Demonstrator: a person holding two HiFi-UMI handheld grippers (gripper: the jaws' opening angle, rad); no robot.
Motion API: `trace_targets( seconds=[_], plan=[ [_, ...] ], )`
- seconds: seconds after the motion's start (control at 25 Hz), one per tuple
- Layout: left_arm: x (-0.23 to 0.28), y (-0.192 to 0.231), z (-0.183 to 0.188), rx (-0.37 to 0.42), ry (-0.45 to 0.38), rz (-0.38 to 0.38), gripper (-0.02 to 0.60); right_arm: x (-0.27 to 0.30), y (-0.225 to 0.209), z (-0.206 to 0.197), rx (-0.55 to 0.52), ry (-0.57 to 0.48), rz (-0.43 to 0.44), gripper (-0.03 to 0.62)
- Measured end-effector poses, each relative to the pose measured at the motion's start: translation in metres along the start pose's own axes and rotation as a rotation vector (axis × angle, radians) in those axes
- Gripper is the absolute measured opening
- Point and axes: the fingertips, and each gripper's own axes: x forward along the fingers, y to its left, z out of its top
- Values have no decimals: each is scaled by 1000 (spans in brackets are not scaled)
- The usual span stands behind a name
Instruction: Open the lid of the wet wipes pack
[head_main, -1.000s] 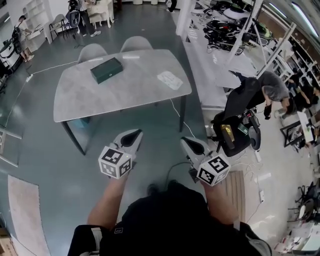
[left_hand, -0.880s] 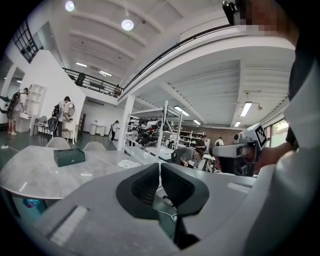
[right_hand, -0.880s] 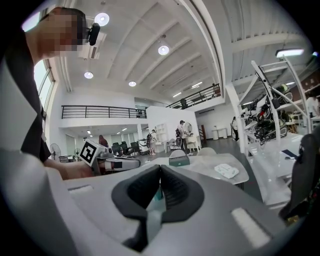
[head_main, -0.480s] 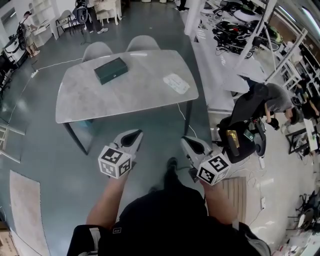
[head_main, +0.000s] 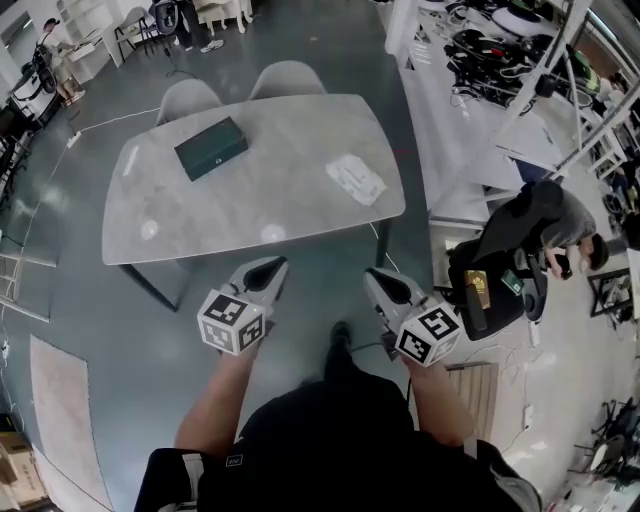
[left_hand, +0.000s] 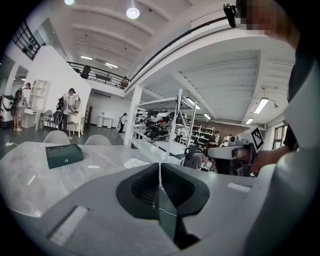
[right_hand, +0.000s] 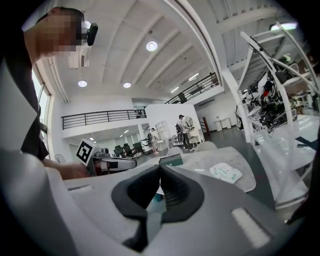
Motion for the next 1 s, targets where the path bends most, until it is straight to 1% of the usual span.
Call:
trace_targets(
  seconds=[0.16, 0.24, 0.4, 0.6, 0.8, 1.0],
  plan=[
    [66, 14, 11, -14, 19, 14, 21, 23, -63, 10, 20, 19, 27, 3],
    [96, 19, 21, -19, 16, 25, 21, 31, -91, 16, 21, 28, 45, 3],
    [137, 23, 43, -15, 6, 41, 21, 42, -131, 31, 9, 39, 77, 3],
    [166, 26, 56, -1, 29, 32, 21, 49, -158, 45, 23, 21, 81, 3],
    [193, 39, 66, 5, 33, 0, 21, 61, -179, 48, 42, 28, 44, 3],
    [214, 68, 75, -3, 26, -40, 21, 87, -195, 55, 41, 44, -2, 3]
  ],
)
